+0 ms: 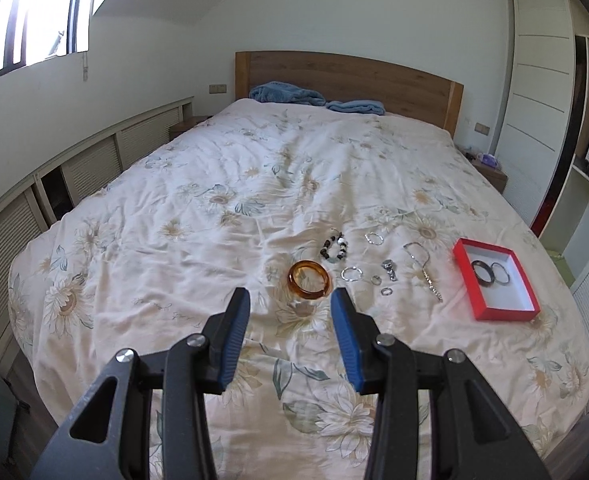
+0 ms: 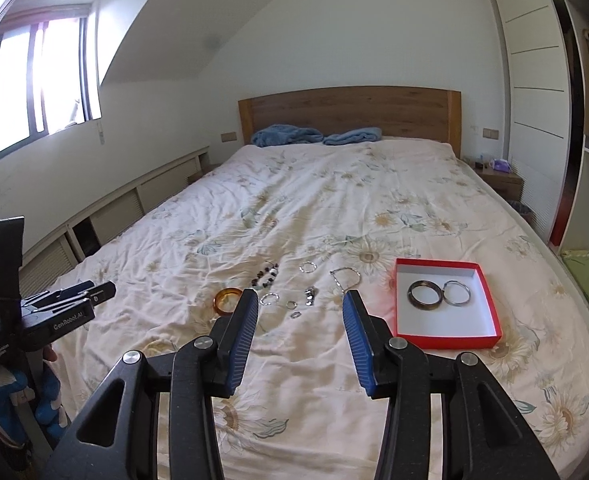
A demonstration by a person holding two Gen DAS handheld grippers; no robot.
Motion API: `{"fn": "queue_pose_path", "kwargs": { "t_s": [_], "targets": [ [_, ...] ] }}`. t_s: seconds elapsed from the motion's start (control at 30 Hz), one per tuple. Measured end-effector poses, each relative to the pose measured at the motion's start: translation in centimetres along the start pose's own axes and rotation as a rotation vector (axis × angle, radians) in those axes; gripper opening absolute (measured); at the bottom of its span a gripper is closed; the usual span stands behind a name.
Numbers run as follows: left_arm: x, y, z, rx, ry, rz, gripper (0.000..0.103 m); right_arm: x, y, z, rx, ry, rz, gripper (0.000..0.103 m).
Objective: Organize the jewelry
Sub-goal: 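Lift both open tools out of the box back over the jewelry, then grasp the amber bangle with the left tool while the right tool grasps a small silver ring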
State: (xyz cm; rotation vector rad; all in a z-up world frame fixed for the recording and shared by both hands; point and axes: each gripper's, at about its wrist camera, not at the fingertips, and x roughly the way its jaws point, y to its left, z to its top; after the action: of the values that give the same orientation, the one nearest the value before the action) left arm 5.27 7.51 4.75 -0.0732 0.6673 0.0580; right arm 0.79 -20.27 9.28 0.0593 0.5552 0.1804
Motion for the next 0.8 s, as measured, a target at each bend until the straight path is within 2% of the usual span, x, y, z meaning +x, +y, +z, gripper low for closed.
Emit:
{"fn": "queue_pose_path", "kwargs": {
  "t_s": [0.17,0.37,0.8],
  "targets": [
    [2.0,0.0,-0.3,-0.02,0.035,0.001,0.043,1.1,-0.3,-0.4,0.0,0.008,0.015,0.044],
    [6.0,0.0,-0.8,-0.035,0.075,0.011,0.043,5.3,-1.6,-1.7,0.03,0.068,0.03,0.044],
    [20.7,0.0,-0.8,-0.121,0.256,-0.029,0.043,19.8,-3.6,-3.6,0.046,0.257,0.069,0.044]
  ]
}}
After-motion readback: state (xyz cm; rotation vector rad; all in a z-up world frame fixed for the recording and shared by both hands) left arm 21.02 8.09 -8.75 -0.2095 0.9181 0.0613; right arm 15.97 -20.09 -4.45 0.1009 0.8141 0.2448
